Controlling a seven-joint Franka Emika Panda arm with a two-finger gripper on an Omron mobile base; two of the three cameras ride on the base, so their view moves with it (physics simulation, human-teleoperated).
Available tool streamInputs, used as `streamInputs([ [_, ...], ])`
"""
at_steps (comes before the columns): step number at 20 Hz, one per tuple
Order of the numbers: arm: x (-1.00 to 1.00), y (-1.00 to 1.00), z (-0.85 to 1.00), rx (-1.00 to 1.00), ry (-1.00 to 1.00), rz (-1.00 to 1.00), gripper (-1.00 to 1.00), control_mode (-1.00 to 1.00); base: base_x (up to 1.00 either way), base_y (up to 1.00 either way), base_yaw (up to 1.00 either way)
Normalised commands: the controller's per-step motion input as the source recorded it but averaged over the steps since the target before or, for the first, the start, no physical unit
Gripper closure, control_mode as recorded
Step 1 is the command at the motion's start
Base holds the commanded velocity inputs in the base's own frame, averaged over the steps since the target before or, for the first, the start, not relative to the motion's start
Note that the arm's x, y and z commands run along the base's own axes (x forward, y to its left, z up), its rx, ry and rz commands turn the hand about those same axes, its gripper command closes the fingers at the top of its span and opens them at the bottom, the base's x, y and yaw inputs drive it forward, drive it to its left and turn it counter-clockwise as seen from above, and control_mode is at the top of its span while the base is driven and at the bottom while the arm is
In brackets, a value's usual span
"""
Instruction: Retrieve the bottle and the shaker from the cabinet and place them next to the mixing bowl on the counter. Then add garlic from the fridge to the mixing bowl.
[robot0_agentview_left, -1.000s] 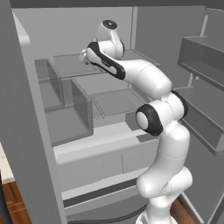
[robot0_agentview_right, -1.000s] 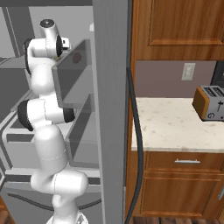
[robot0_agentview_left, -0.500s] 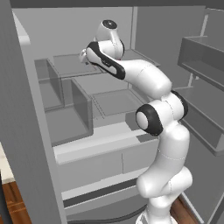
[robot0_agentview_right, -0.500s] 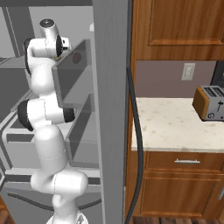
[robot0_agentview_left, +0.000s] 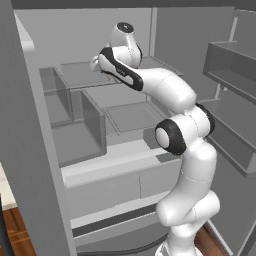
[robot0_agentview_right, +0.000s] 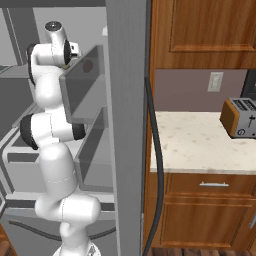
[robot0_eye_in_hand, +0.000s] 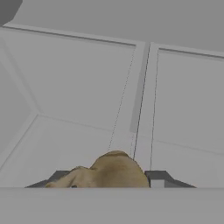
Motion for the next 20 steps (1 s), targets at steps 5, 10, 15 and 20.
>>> streamInputs([
  [5,0.0,0.0,0.0,0.0,0.01,0.0,1.0,-1.0,0.0,0.0,0.0],
  [10,-0.37,0.0,0.05,0.0,0.0,-0.02,1.0,-1.0,0.0,0.0,0.0],
  [15,-0.94,0.0,0.14,0.02,0.0,-0.05,1.0,-1.0,0.0,0.0,0.0],
  [20,-1.0,-0.18,0.03,0.03,-0.01,-0.1,1.0,-1.0,0.0,0.0,0.0],
])
